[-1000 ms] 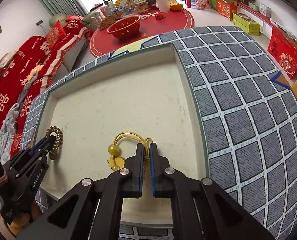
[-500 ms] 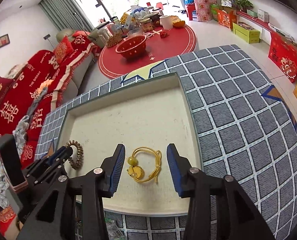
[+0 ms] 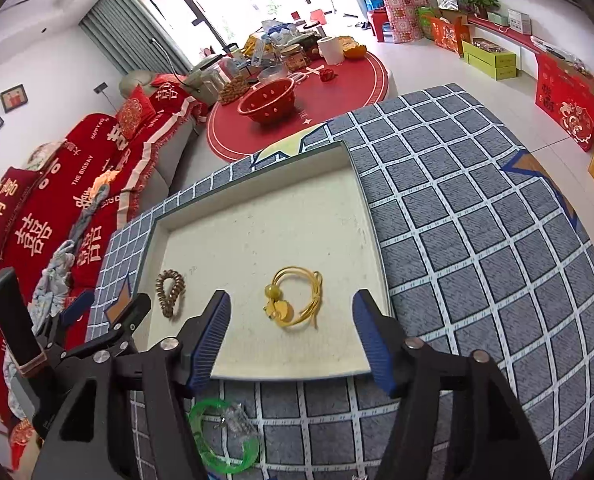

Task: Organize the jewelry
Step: 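Withdraw both tools from the tray toward the remaining jewelry, then grasp the brown rope strand with the left tool while the right tool grasps the silver star hair clip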

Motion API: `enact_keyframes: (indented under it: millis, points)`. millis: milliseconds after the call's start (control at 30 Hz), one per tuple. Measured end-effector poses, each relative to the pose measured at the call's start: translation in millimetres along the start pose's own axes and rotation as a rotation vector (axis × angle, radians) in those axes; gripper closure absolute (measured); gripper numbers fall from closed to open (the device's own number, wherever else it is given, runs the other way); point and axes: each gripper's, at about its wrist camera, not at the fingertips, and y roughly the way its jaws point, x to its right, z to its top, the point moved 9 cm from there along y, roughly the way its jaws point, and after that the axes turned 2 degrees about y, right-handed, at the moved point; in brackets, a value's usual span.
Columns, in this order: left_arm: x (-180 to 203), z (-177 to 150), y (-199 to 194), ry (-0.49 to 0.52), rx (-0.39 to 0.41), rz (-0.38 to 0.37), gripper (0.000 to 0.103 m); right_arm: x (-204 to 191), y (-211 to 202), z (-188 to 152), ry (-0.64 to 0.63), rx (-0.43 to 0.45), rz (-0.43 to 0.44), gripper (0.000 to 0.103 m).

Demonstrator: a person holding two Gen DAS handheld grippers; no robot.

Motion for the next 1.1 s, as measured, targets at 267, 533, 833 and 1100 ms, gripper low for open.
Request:
enact_keyframes:
  millis: [267,533,833,1100]
  points:
    - [-16,-44,-46,-0.019,0.009,-0.060,0.000,-14,-48,-13,-0.015,0.090,0.065,0.016]
    - [-24,-92,-63,-0.090,-0.028,-0.092,0.000,-13,-74,-47,-0.041,0.087,0.028,0.016]
    - [-36,-129,-50,-0.160,-0.104,-0.065,0.000,16,-58,-114,-0.052,-0.073,-0.083,0.016]
    - [-48,-130,-34,-0.218,-0.125,-0.061,0.000,42,-48,-149,-0.051,-0.119,-0.182,0.016]
